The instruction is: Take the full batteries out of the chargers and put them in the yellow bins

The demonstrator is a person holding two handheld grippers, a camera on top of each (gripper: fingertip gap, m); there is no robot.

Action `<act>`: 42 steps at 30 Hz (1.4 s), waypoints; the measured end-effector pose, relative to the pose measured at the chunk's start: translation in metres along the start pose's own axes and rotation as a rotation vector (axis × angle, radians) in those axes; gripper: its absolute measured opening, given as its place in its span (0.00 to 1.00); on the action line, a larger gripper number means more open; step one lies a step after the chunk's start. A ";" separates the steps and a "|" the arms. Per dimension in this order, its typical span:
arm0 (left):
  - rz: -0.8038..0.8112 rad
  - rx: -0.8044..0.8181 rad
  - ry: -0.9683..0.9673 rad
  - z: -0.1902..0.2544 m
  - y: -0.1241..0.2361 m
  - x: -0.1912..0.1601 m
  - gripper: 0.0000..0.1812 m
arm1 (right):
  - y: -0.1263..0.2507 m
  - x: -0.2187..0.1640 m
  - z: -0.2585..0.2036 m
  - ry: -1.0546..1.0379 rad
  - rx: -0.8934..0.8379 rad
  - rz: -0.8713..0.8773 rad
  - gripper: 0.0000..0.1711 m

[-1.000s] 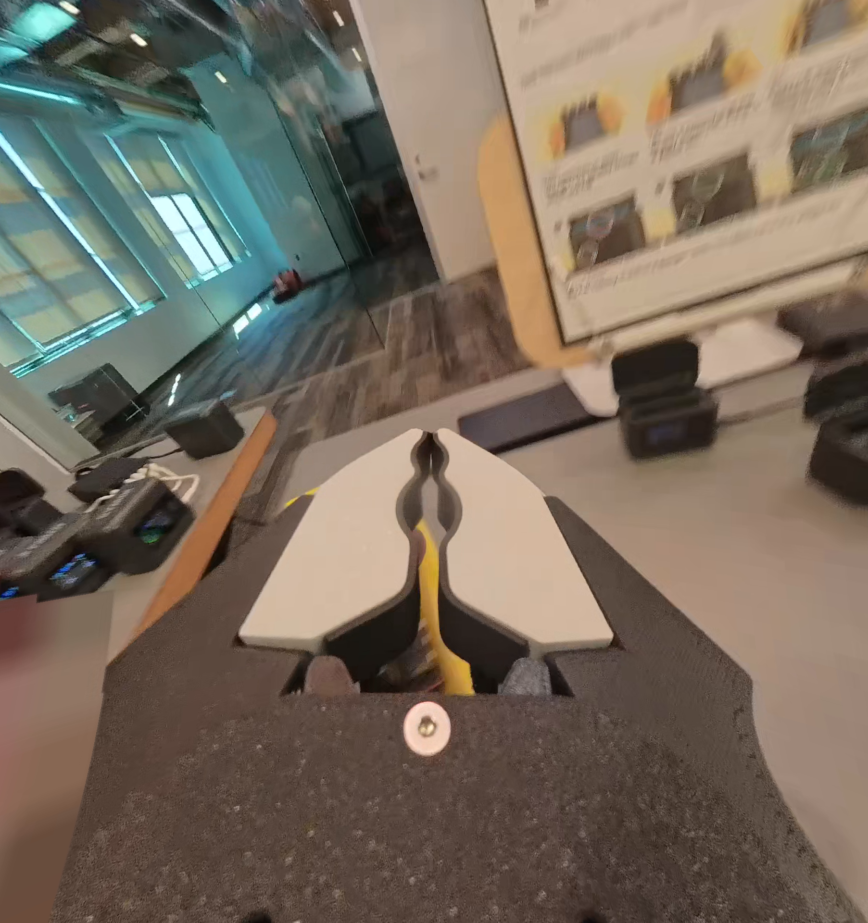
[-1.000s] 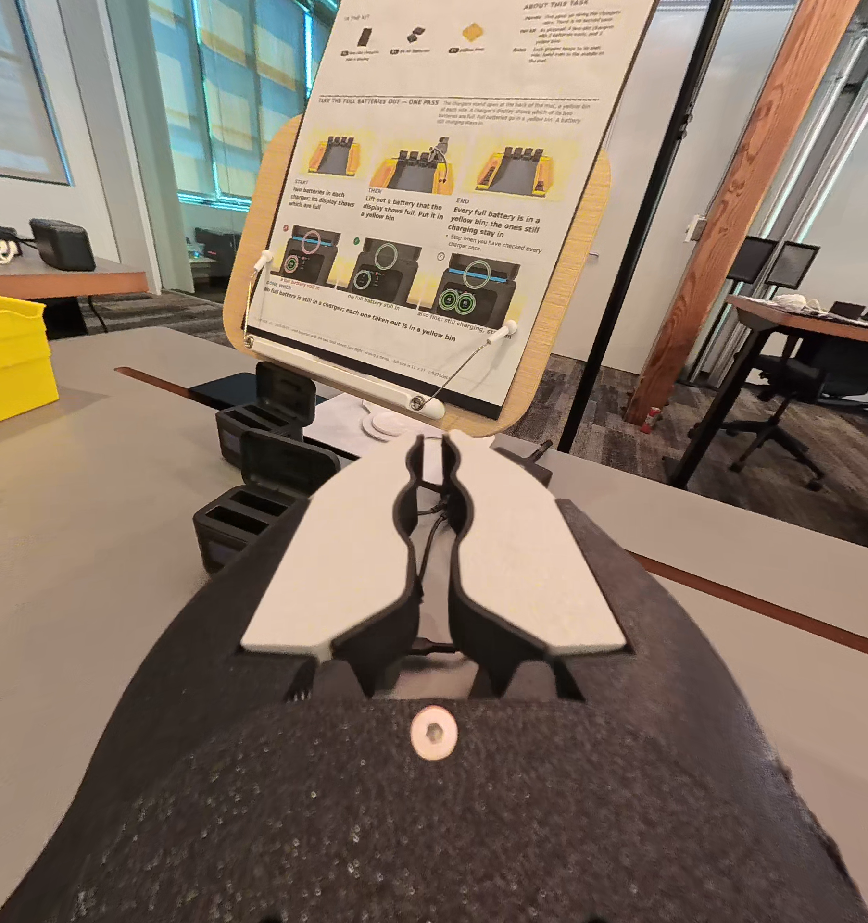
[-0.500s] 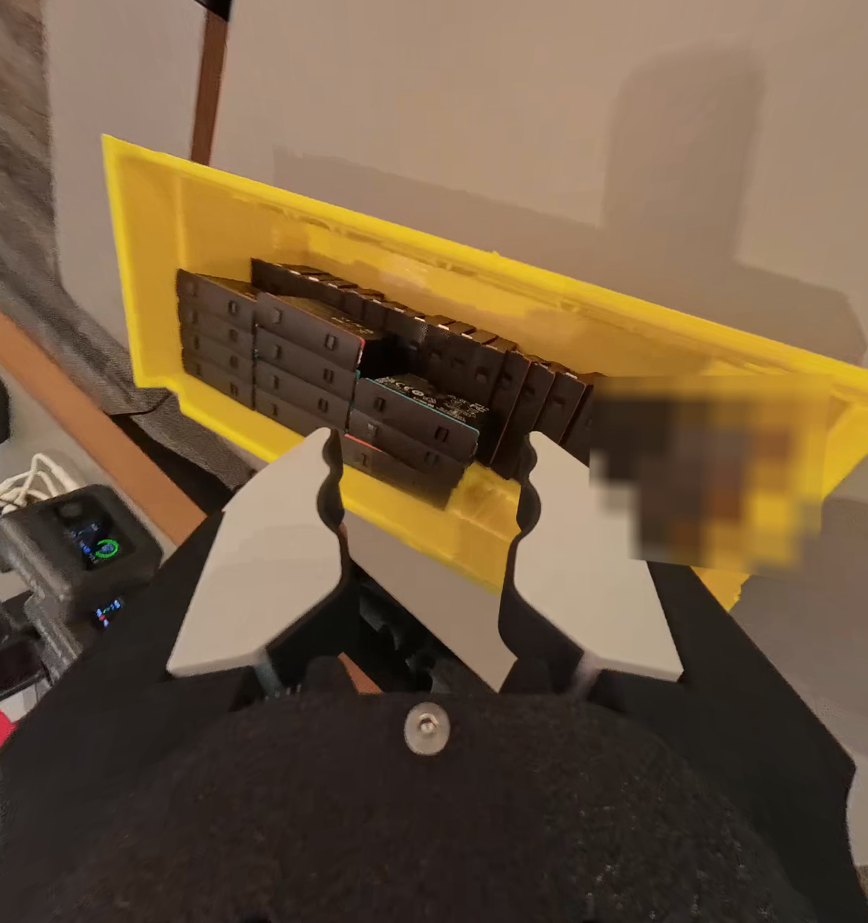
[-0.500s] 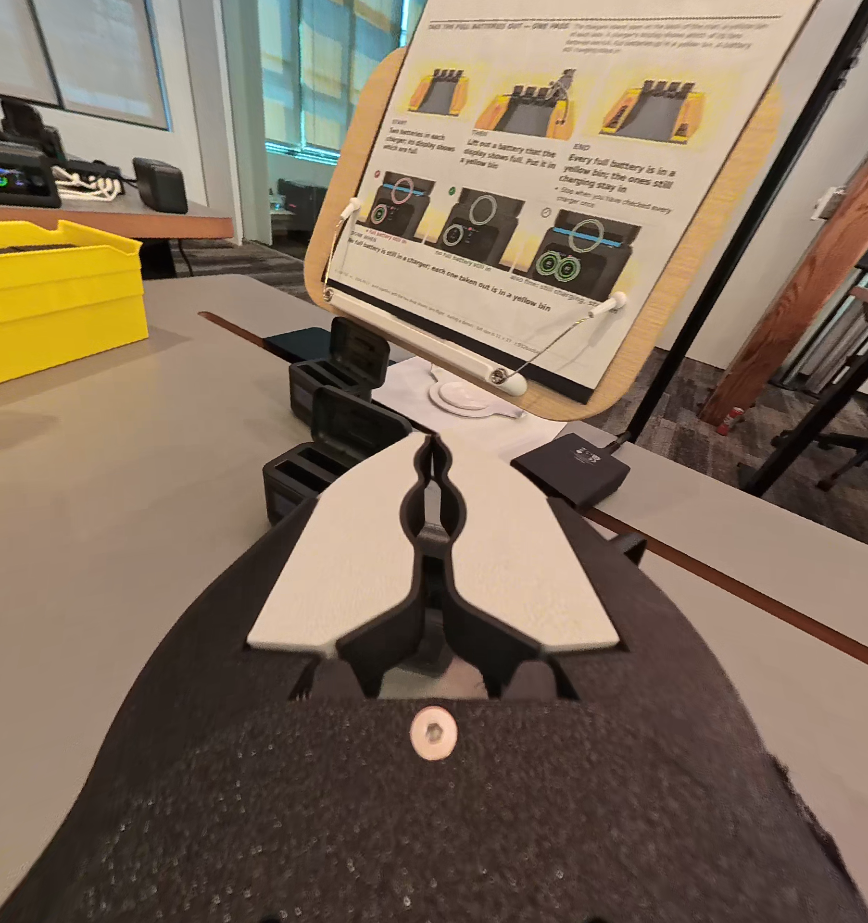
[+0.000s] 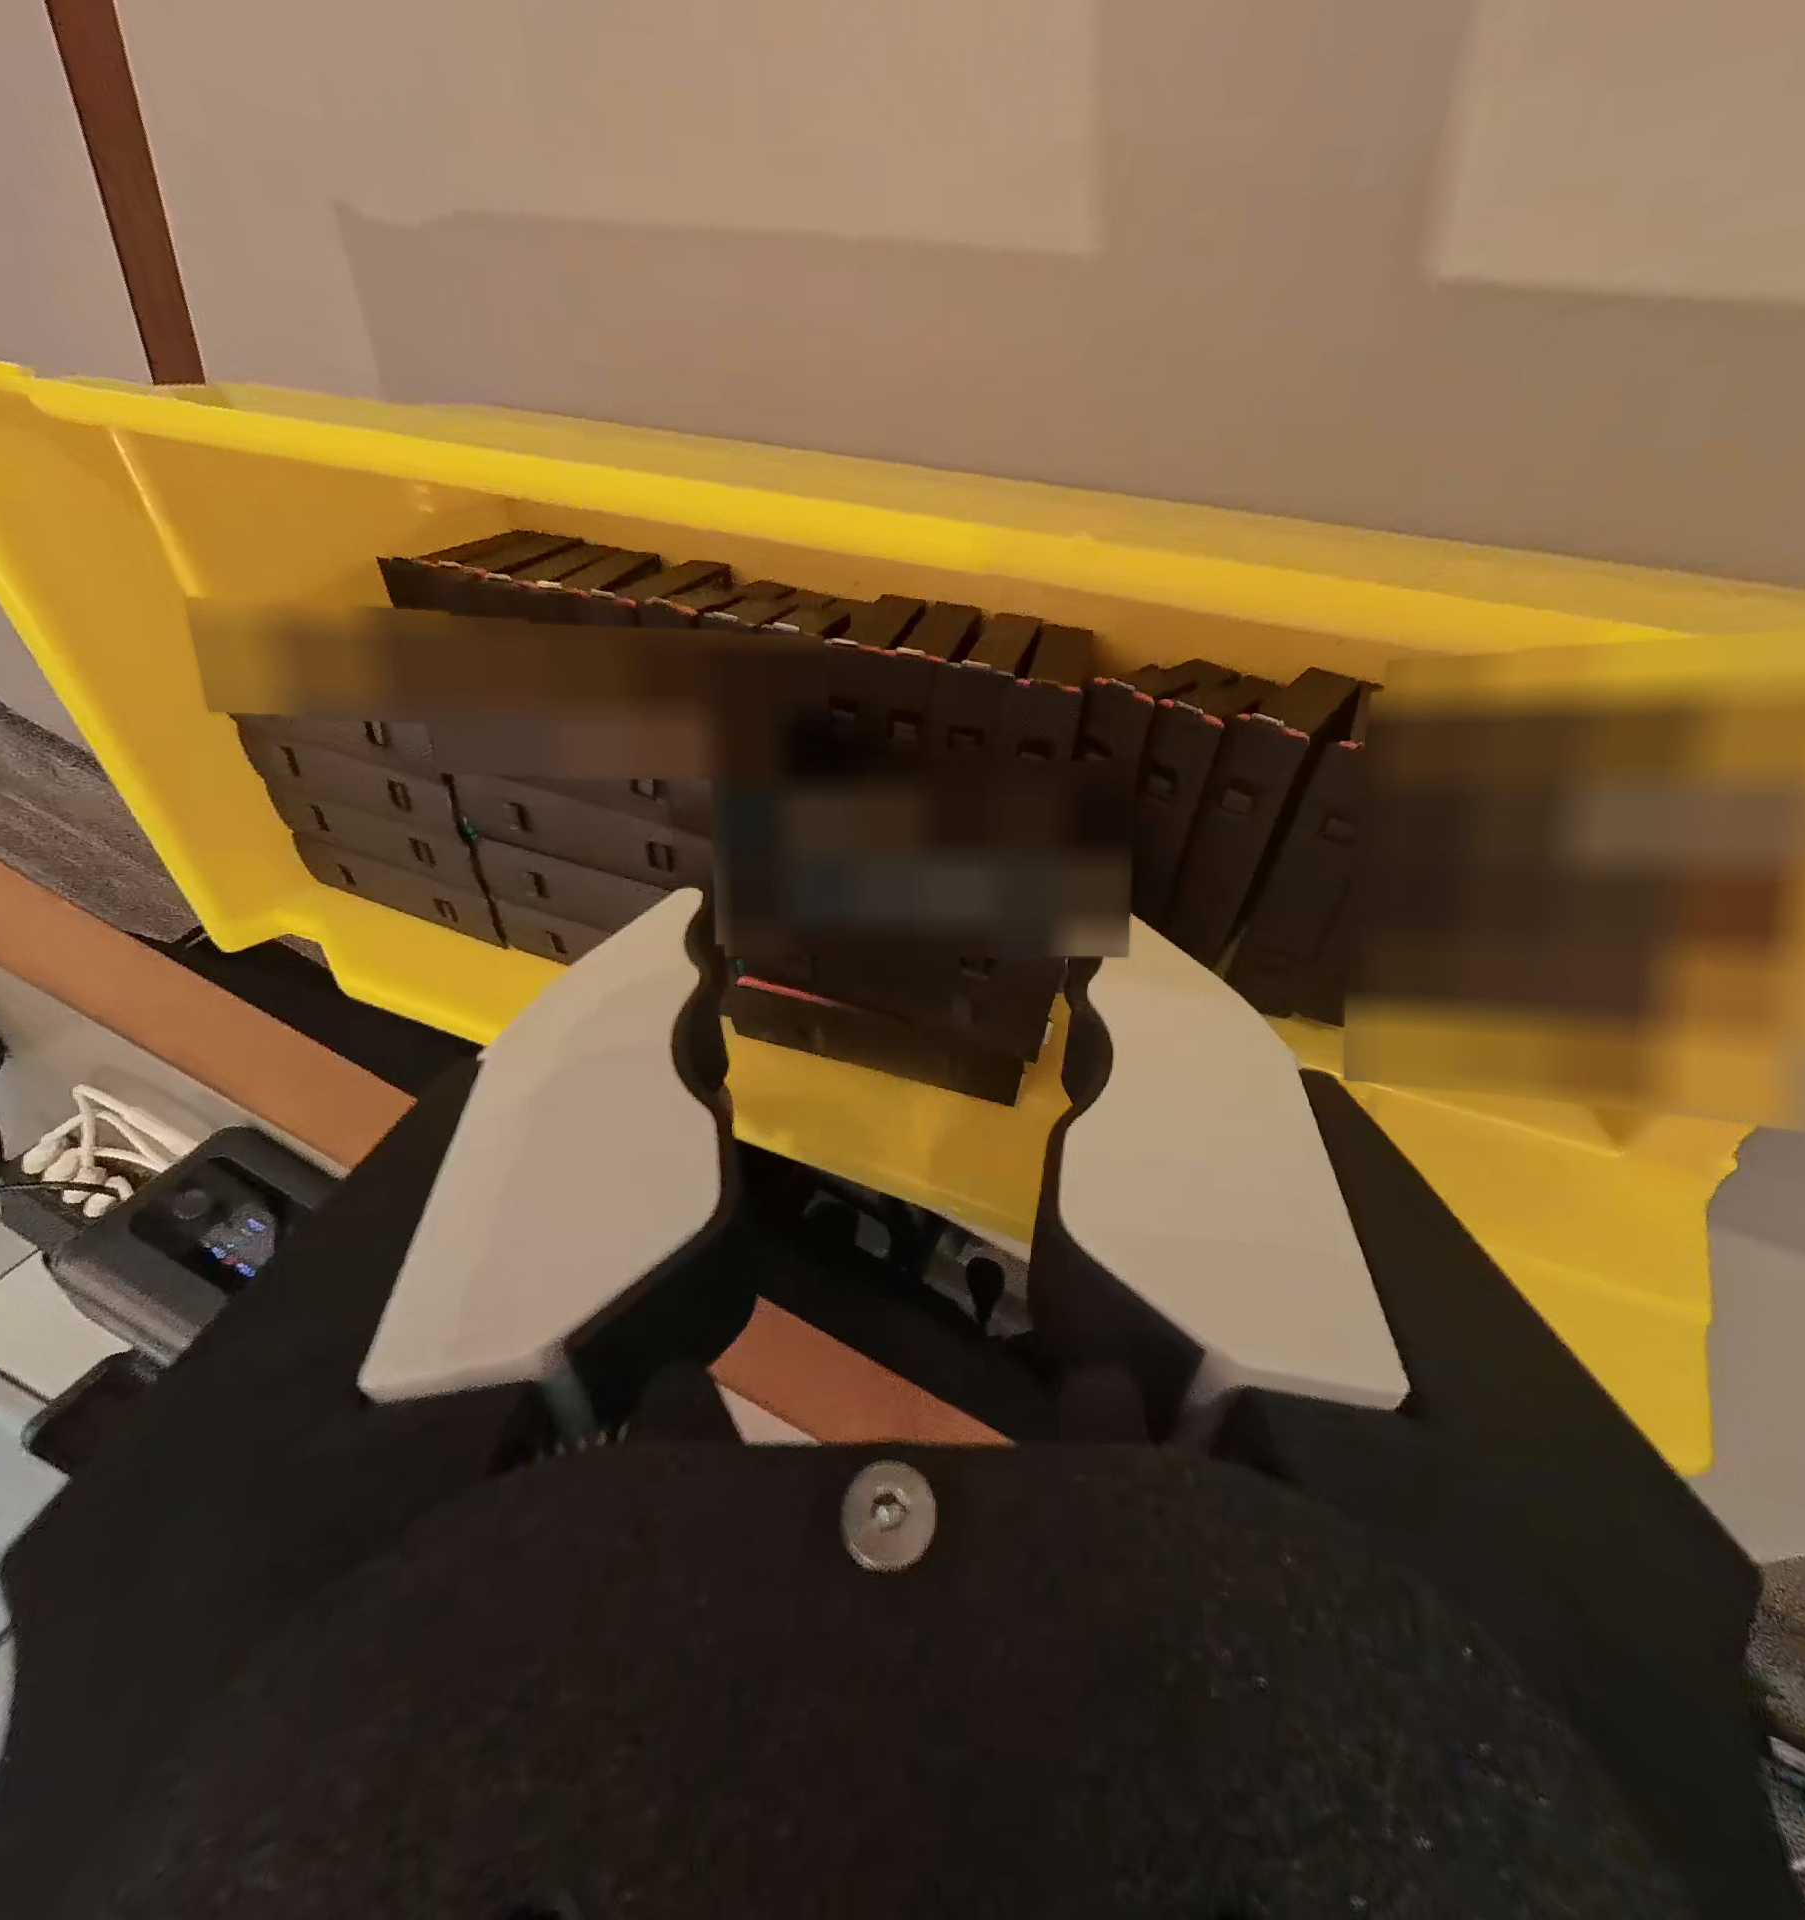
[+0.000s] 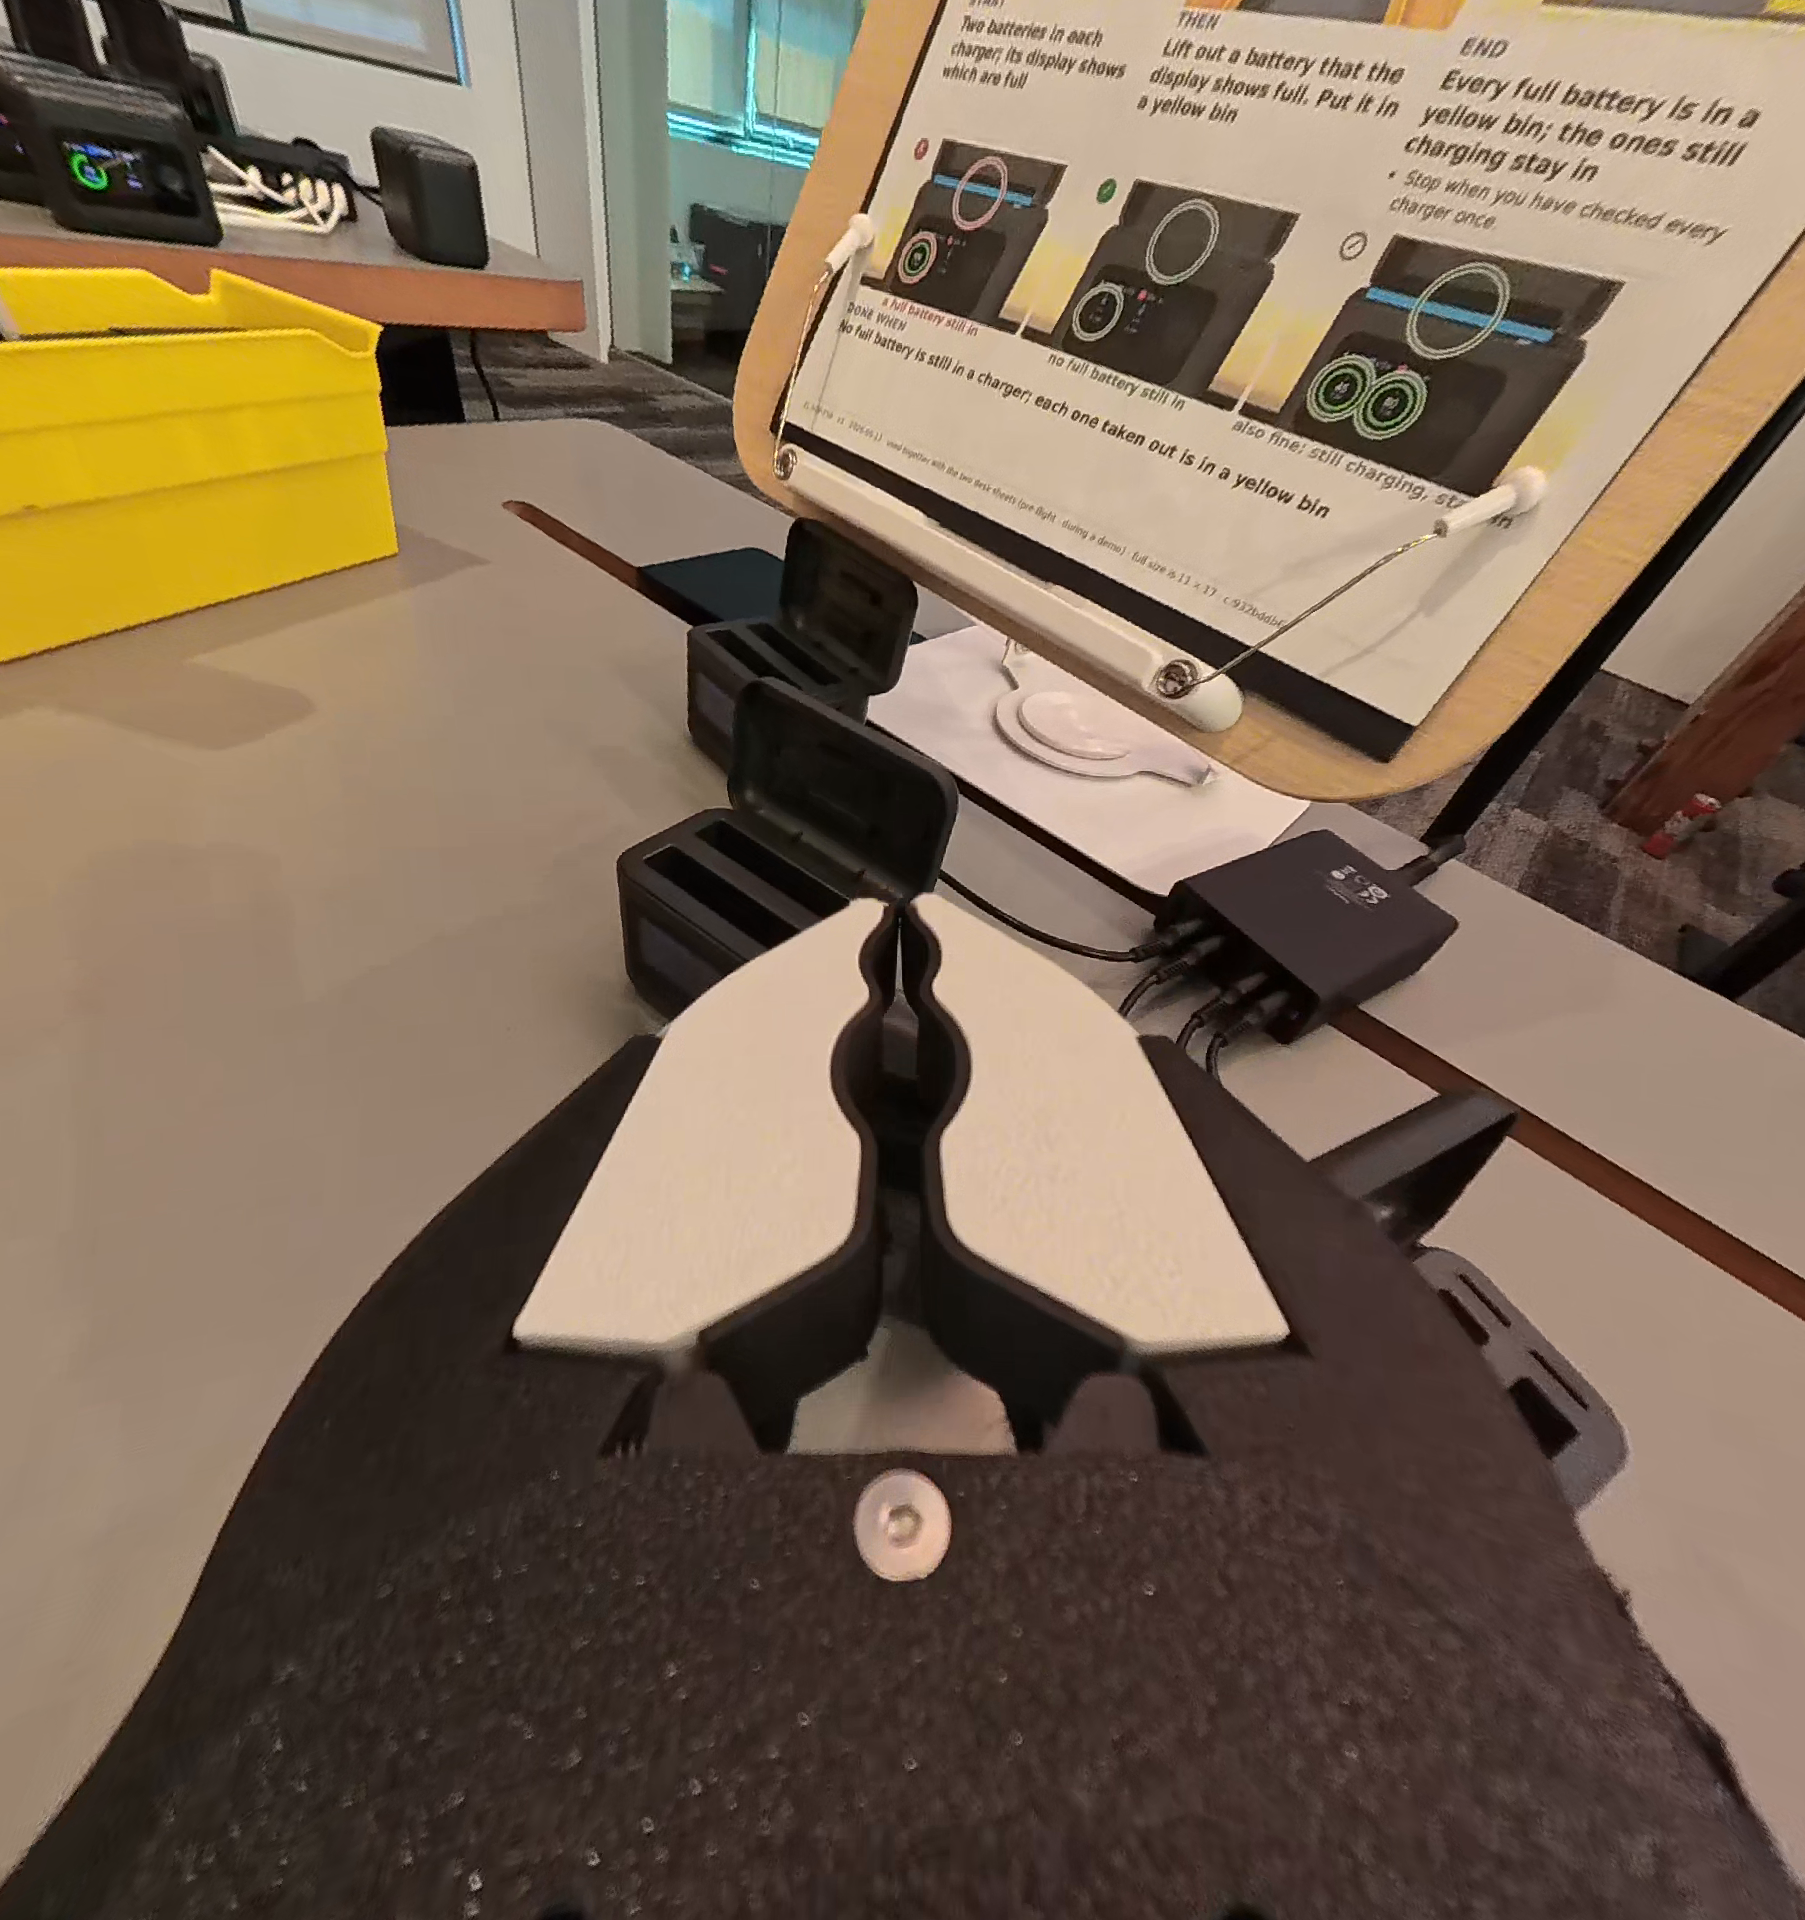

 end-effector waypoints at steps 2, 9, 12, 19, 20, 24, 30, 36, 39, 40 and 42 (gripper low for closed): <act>-0.010 0.009 -0.025 0.001 0.000 0.000 0.34 | 0.000 -0.001 0.000 -0.003 0.002 -0.004 0.00; 0.044 0.052 -0.028 0.004 0.004 0.003 0.32 | 0.000 -0.001 -0.002 -0.014 0.016 -0.006 0.00; 0.056 0.078 -0.028 0.005 0.005 0.005 0.32 | -0.001 -0.001 -0.004 -0.009 0.021 -0.009 0.00; 0.077 0.104 -0.014 0.005 0.008 0.004 0.32 | -0.003 -0.002 -0.008 -0.001 0.033 -0.020 0.00; 0.079 0.110 -0.012 0.005 0.009 0.004 0.32 | -0.003 -0.003 -0.009 -0.001 0.035 -0.022 0.00; 0.086 0.117 -0.004 0.005 0.011 0.002 0.32 | -0.005 -0.004 -0.010 -0.001 0.040 -0.029 0.00; 0.133 0.133 0.026 0.007 0.025 -0.001 0.32 | -0.004 -0.003 -0.011 -0.006 0.048 -0.023 0.00; 0.231 0.179 0.072 0.011 0.053 -0.004 0.32 | 0.001 0.005 -0.014 -0.020 0.067 0.006 0.02; 0.336 0.203 0.092 0.016 0.080 0.004 0.32 | 0.004 0.013 -0.025 0.006 0.109 0.032 0.03; 0.370 0.211 0.091 0.019 0.089 0.009 0.32 | 0.005 0.017 -0.032 0.027 0.122 0.038 0.03; 0.439 0.220 0.078 0.027 0.106 0.021 0.32 | 0.007 0.024 -0.050 0.076 0.166 0.049 0.03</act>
Point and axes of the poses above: each gripper's, where its closed fingertips meet, y back along the fingers, x out of its top, z = x × y across the jaws, the point moved 1 cm from there along y, back along the fingers, and after that the axes turned 11 degrees about -z, right-handed, at the moved point
